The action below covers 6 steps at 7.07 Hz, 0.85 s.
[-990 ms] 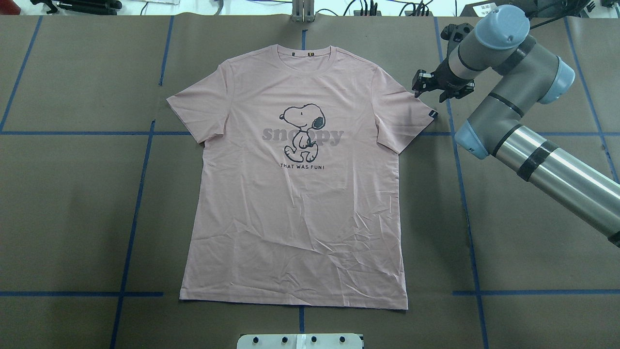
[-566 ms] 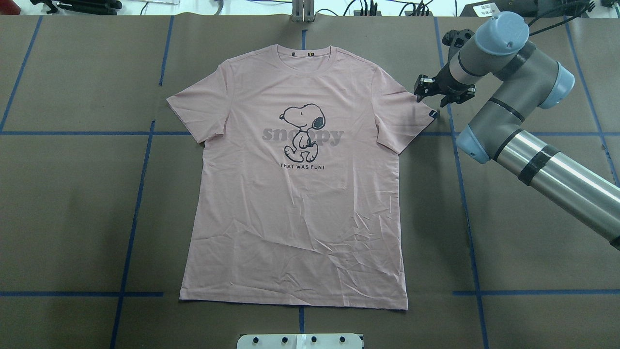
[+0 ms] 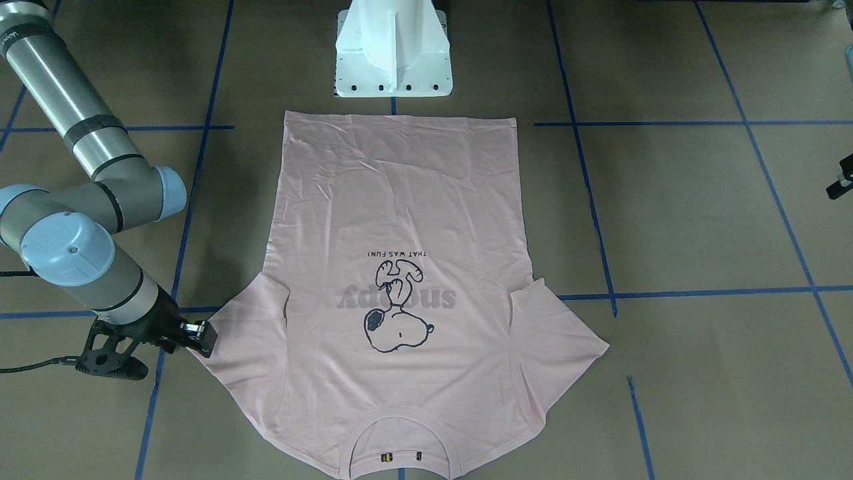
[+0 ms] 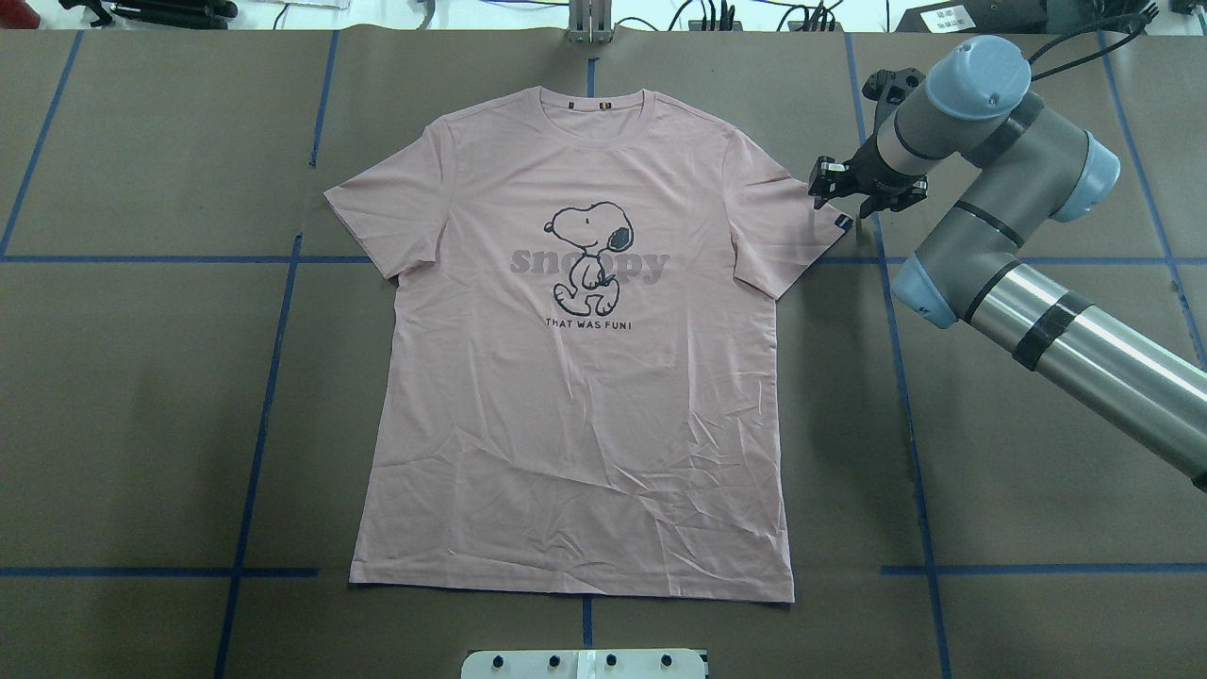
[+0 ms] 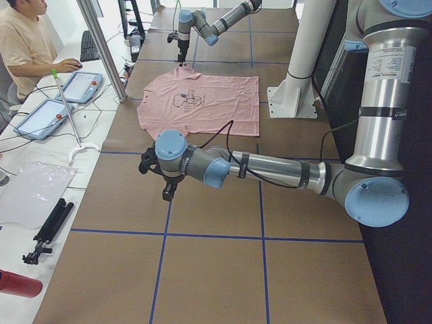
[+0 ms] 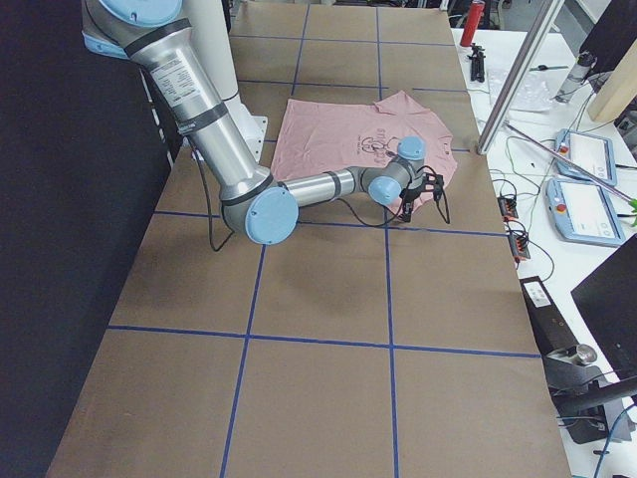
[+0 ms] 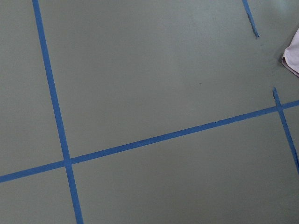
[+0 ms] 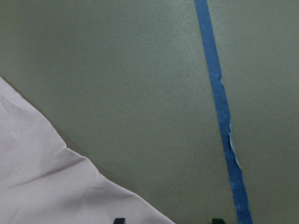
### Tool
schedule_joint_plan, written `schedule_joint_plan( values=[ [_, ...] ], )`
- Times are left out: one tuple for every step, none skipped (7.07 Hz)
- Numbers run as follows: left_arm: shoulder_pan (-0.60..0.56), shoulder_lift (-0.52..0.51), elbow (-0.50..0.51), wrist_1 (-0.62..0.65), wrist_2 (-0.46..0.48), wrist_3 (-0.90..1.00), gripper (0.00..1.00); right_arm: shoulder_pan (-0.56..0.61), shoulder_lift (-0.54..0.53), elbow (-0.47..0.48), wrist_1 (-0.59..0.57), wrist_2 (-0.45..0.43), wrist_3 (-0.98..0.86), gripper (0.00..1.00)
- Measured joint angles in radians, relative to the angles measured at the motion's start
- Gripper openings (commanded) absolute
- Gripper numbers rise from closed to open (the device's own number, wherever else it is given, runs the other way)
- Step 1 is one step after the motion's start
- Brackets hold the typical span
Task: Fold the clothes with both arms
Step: 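Reach the right gripper to the sleeve nearest it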
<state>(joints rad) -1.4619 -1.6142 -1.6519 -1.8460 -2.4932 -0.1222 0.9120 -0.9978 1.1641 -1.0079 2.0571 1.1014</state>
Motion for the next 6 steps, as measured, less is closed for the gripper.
schedule_joint_plan(
  values=[
    [0.0, 0.001, 0.001, -0.005, -0.001, 0.0, 1.0, -0.002, -0.004, 0.003, 0.0, 0.0, 0.0, 0.64],
    [-0.001, 0.001, 0.001, -0.007, -0.001, -0.001, 1.0, -0.003, -0.009, 0.008, 0.0, 0.0, 0.0, 0.52],
    [-0.001, 0.001, 0.0, -0.008, -0.001, -0.001, 1.0, -0.005, -0.016, 0.014, 0.001, 0.0, 0.0, 0.18],
    [-0.001, 0.001, 0.0, -0.008, -0.005, -0.002, 1.0, -0.007, -0.021, 0.019, 0.001, 0.0, 0.0, 0.0],
    [-0.002, 0.001, 0.0, -0.009, -0.019, -0.002, 1.0, -0.008, -0.025, 0.022, 0.001, 0.0, -0.001, 0.0],
    [-0.002, 0.002, 0.0, -0.009, -0.035, -0.001, 1.0, -0.009, -0.027, 0.023, 0.001, 0.002, -0.002, 0.0]
  ],
)
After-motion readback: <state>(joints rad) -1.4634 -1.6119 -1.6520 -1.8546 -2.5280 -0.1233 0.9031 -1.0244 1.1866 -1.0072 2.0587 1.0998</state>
